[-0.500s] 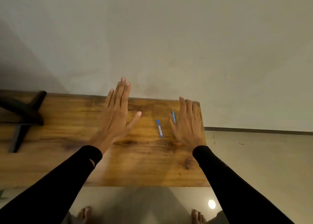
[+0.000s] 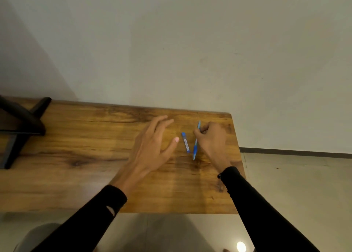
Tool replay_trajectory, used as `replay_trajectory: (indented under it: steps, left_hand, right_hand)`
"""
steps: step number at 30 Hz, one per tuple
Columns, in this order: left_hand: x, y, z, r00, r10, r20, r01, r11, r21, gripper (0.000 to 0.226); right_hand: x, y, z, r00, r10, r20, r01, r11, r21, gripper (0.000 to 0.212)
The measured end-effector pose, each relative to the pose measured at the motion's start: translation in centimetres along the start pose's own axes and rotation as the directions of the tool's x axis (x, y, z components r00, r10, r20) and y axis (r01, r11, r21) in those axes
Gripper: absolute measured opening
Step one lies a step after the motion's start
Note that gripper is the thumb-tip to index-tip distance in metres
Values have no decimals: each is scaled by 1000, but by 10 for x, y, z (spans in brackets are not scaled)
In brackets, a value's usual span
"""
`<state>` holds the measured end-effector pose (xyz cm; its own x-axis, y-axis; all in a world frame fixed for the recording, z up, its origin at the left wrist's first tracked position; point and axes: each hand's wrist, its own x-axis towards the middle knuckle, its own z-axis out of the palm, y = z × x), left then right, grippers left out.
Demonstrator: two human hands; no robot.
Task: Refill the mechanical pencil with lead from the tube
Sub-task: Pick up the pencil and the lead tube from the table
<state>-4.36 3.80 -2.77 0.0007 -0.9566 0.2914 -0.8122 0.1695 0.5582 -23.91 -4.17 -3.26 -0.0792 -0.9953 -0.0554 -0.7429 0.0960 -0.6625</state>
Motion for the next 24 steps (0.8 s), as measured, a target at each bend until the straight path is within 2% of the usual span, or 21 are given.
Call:
replay_trajectory:
  steps: [3, 6, 10, 14, 17, 20, 24]
  left_hand:
    - [-4, 14, 4, 999, -20, 40, 22, 998, -53, 57]
    - [-8, 21, 10, 991, -70, 116, 75, 996, -42, 62]
    - [-5, 24, 16, 988, -89, 125, 90, 996, -1, 45]
    - [-1, 24, 22, 982, -143, 119, 146, 989, -11, 21]
    - [2, 19, 25, 969, -208, 132, 221, 971, -92, 19]
    - [5, 14, 26, 965, -210, 156, 220, 974, -48, 20]
    - [5, 7, 28, 961, -223, 162, 227, 974, -8, 19]
  right_hand:
    - [-13, -8, 2, 998, 70, 3, -70, 980, 189, 19]
    - [-19, -8, 5, 992, 109, 64, -126, 905, 406, 9]
    - [-25, -3, 9, 985, 101, 144, -167, 789, 591, 4]
    - [-23, 1, 8, 970, 54, 237, -202, 722, 661, 6]
    - [-21, 9, 5, 969, -7, 249, -171, 706, 687, 16]
    - [-13, 19, -3, 980, -33, 196, -127, 656, 744, 14]
    - [-5, 25, -3, 978, -44, 205, -114, 712, 692, 11]
